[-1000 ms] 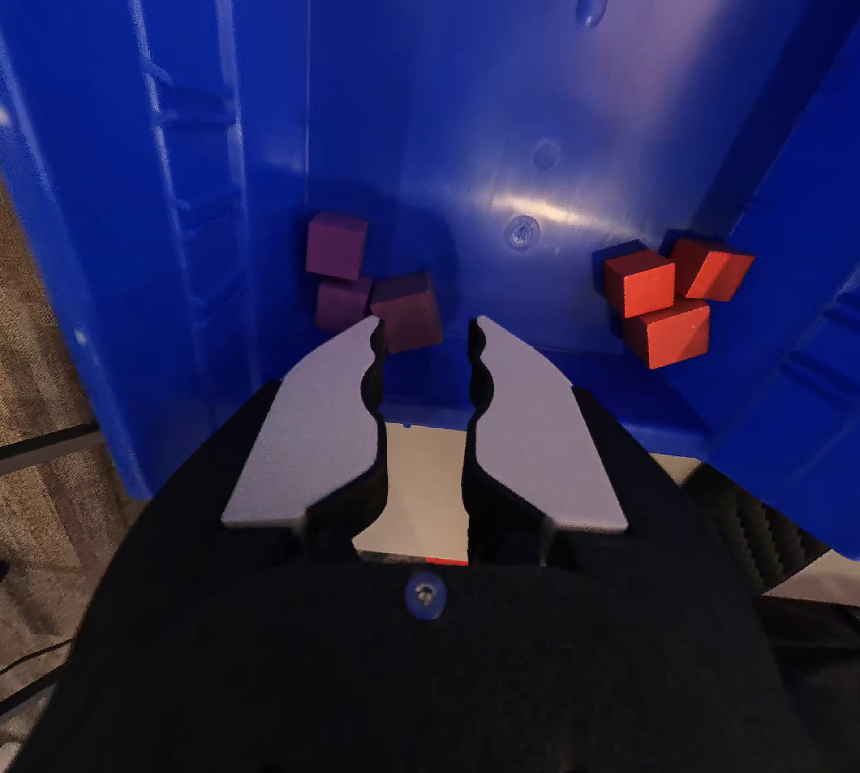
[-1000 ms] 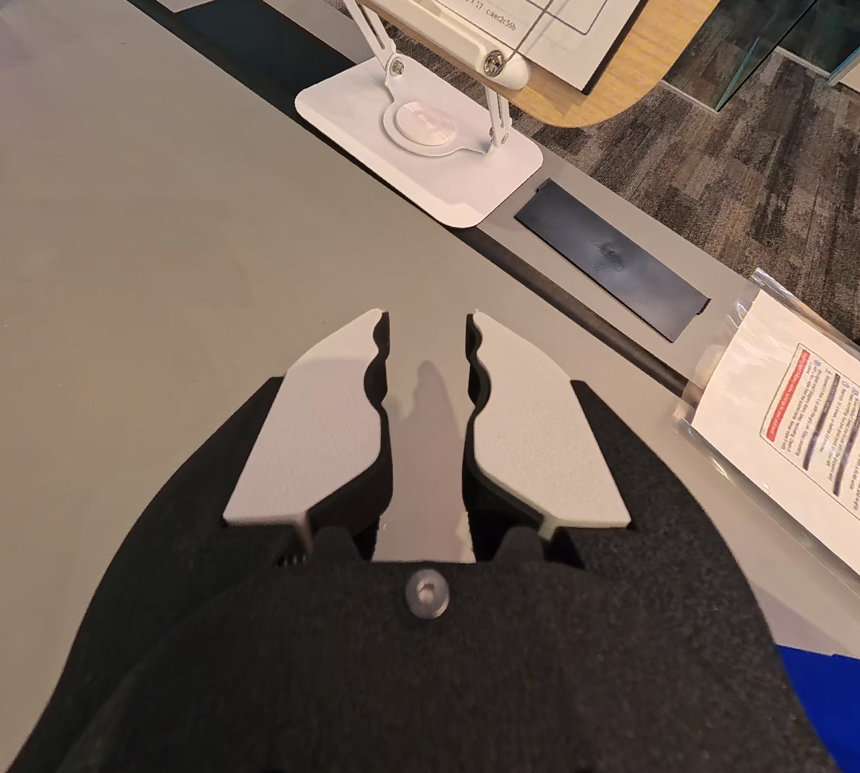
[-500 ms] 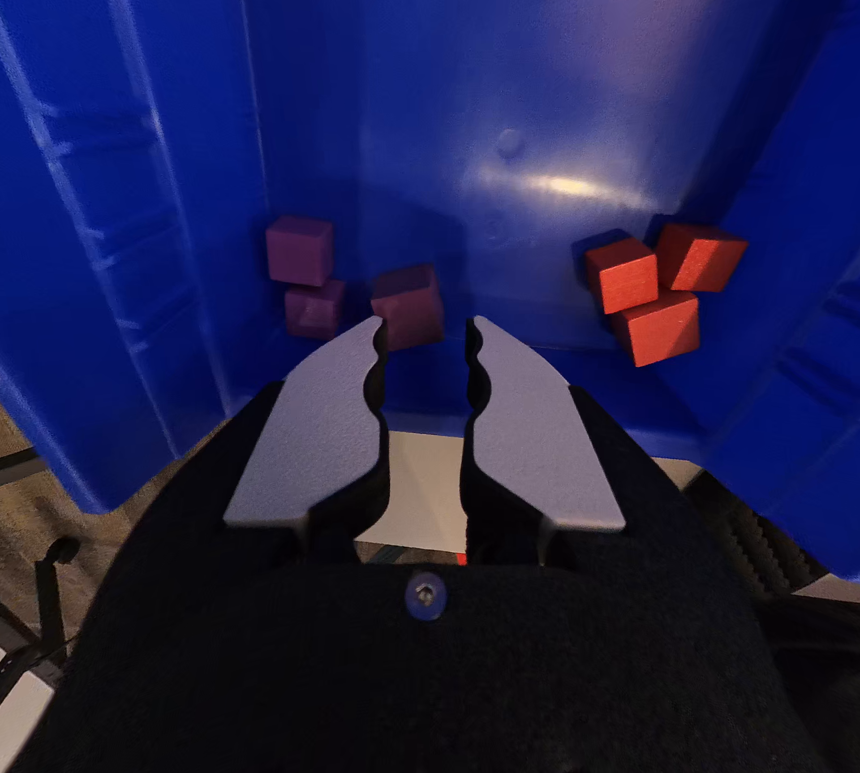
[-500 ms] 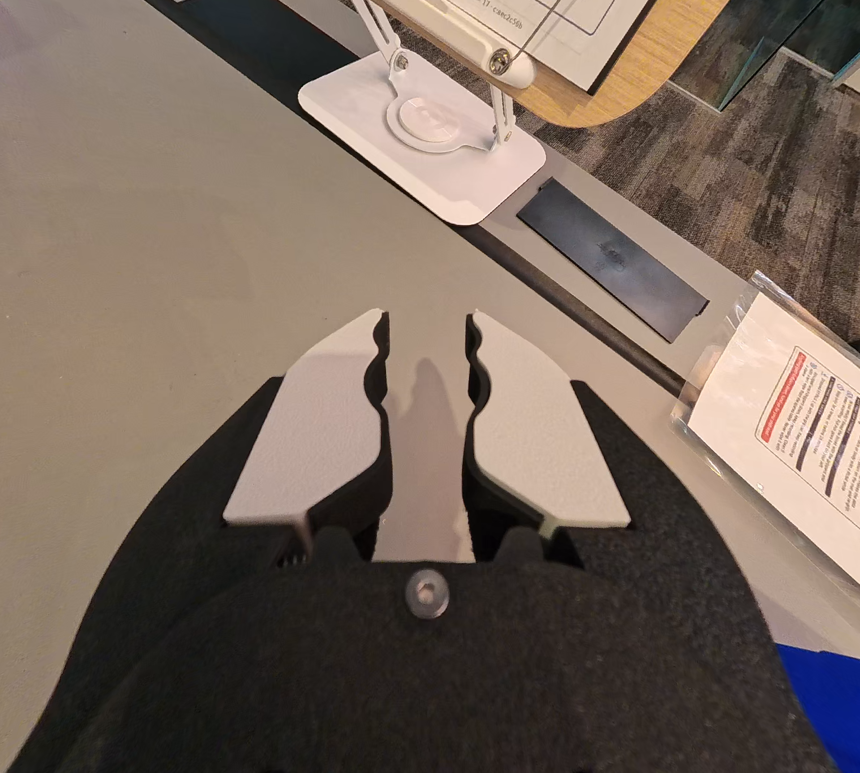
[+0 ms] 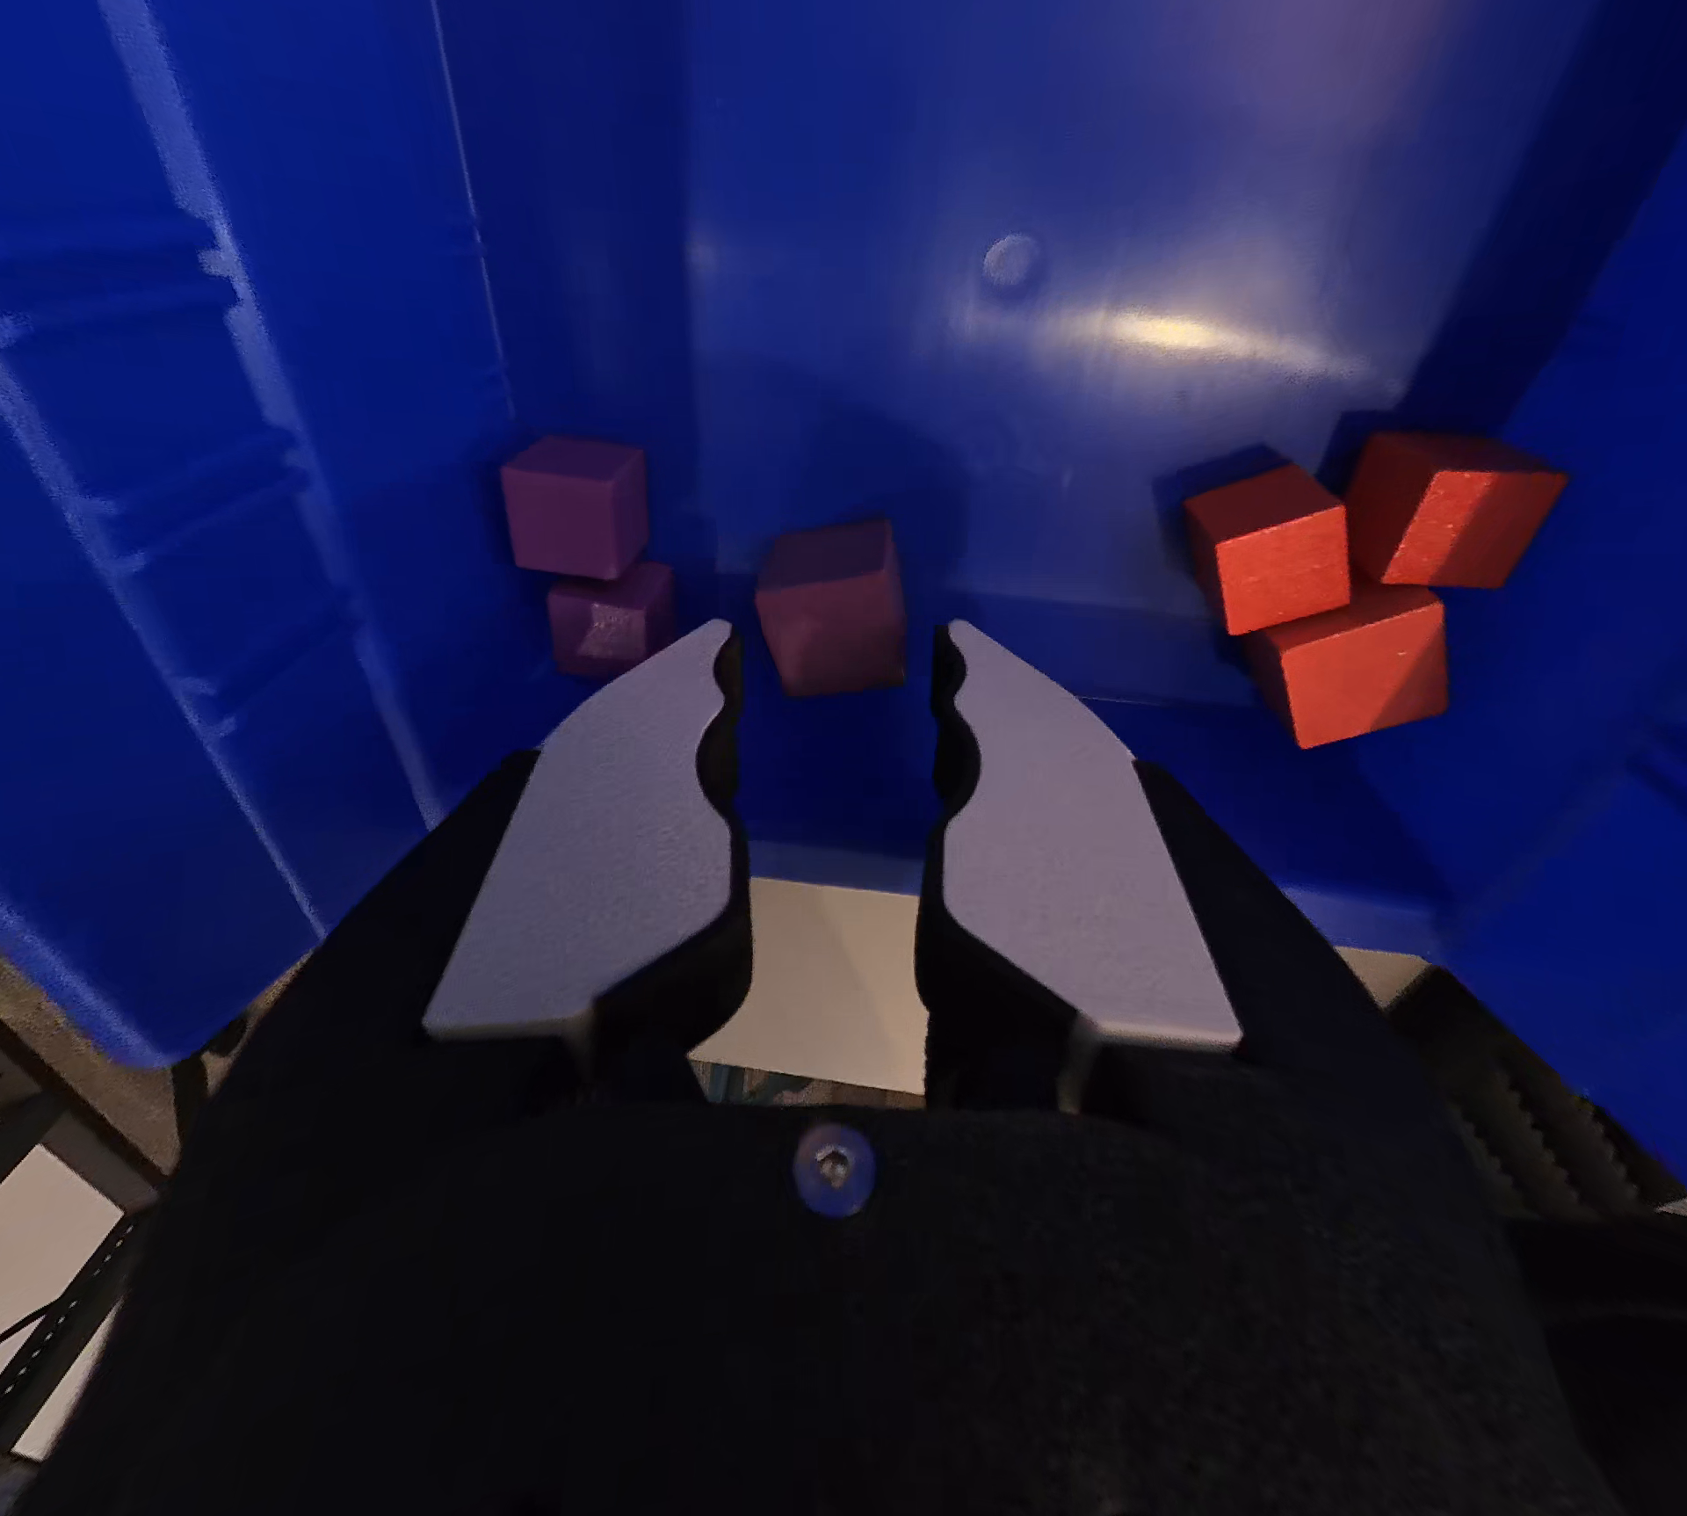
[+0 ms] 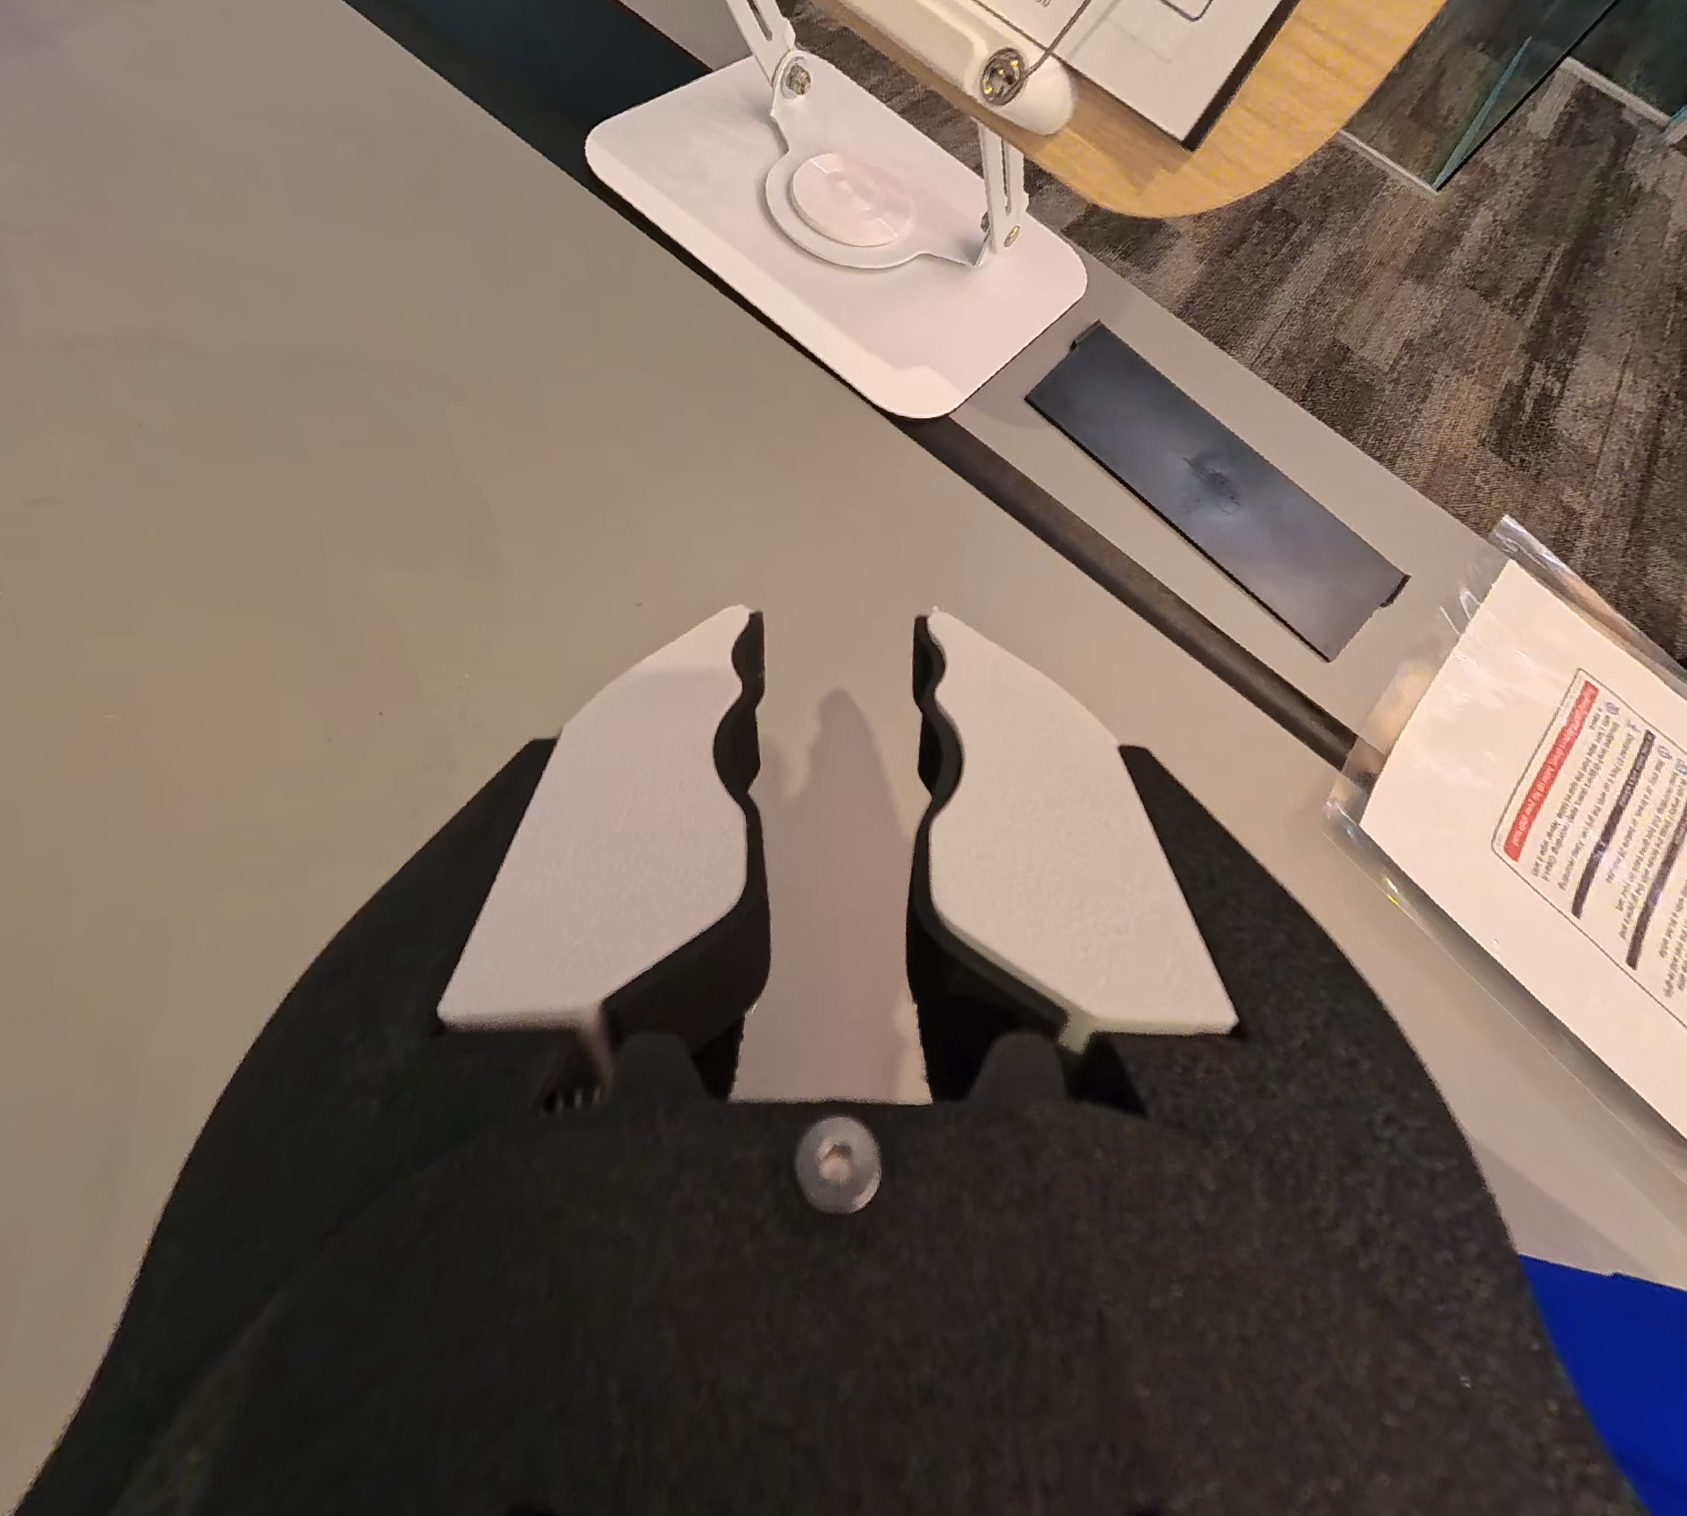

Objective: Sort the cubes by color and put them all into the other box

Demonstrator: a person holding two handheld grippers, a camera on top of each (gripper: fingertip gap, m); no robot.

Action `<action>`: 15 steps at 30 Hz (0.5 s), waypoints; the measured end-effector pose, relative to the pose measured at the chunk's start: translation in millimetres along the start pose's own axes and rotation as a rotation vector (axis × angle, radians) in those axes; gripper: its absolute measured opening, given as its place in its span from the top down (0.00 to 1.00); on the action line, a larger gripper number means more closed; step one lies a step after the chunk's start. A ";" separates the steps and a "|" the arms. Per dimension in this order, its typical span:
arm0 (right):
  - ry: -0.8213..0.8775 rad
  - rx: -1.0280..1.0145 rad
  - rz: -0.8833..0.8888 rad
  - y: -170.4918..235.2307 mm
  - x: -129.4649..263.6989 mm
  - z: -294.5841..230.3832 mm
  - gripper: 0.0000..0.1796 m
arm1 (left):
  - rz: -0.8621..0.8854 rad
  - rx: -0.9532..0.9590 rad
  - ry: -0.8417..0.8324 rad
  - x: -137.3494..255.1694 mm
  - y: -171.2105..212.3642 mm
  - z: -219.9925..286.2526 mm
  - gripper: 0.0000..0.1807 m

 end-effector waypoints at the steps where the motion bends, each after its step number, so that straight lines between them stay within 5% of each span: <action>1: 0.000 0.003 -0.005 0.7 -0.6 -0.4 0.83 | -0.002 0.005 0.012 -0.6 -1.5 1.2 0.79; 10: -0.013 -0.001 -0.018 5.2 -2.5 1.7 0.83 | 0.106 -0.027 -0.163 13.2 -11.8 -20.4 0.85; 15: -0.040 0.036 0.018 -5.1 5.6 -7.0 0.83 | 0.516 -0.161 0.028 87.4 -22.6 23.9 0.85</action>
Point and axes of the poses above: each gripper's, where its closed fingertips meet, x back along the fingers, y out of its underside, z = x × y across the jaws, the point moved 1 cm from there along x, back along the fingers, and after that the axes turned 12 degrees about -z, right-handed, at the moved point
